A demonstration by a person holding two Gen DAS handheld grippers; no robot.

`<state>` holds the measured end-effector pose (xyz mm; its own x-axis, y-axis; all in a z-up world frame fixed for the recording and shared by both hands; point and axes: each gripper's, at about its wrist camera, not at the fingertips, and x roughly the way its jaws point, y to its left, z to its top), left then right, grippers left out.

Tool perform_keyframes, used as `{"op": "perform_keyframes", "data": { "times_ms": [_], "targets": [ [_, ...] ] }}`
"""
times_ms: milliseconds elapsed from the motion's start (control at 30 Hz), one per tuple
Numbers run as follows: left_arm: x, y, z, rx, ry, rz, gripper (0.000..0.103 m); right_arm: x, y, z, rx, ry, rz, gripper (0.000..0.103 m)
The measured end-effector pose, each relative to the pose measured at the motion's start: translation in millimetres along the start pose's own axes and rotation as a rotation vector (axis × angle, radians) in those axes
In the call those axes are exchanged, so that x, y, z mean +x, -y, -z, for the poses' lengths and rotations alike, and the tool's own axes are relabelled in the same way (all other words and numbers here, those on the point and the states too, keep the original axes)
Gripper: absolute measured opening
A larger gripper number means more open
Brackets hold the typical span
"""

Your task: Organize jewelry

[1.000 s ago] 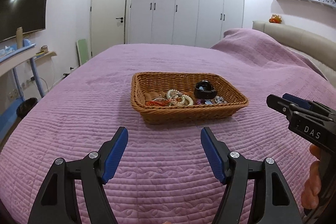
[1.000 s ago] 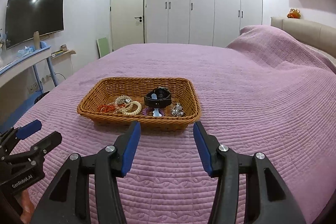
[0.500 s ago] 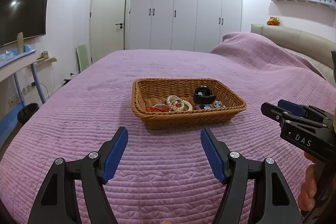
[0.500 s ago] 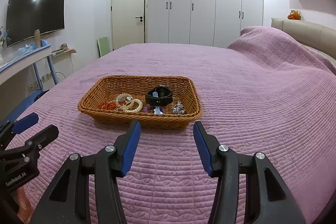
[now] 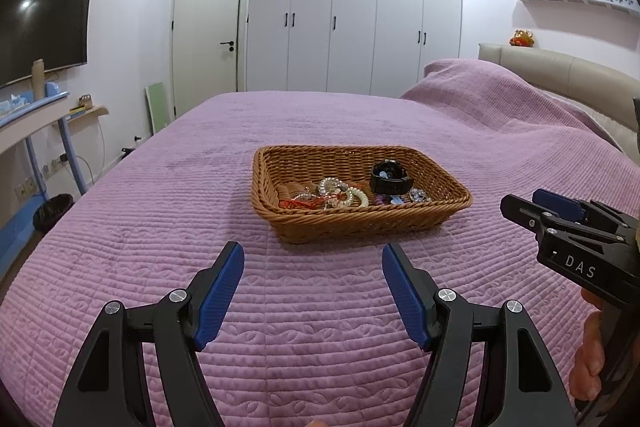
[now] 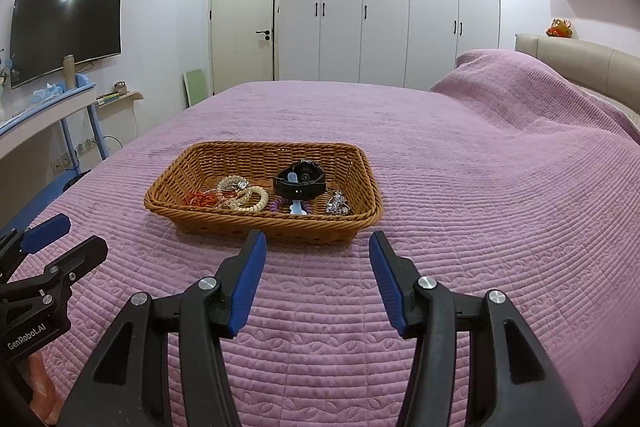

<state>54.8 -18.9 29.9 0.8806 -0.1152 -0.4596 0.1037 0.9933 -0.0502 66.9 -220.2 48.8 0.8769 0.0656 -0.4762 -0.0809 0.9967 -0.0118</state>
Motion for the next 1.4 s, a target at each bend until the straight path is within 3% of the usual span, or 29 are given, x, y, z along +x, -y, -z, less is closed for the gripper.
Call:
{"op": "perform_keyframes", "data": {
  "times_ms": [1400],
  "targets": [
    [7.3, -2.9, 4.0, 0.002, -0.036, -0.003, 0.073, 9.0, 4.2, 4.8, 0.014, -0.032, -0.006, 0.058]
  ]
}}
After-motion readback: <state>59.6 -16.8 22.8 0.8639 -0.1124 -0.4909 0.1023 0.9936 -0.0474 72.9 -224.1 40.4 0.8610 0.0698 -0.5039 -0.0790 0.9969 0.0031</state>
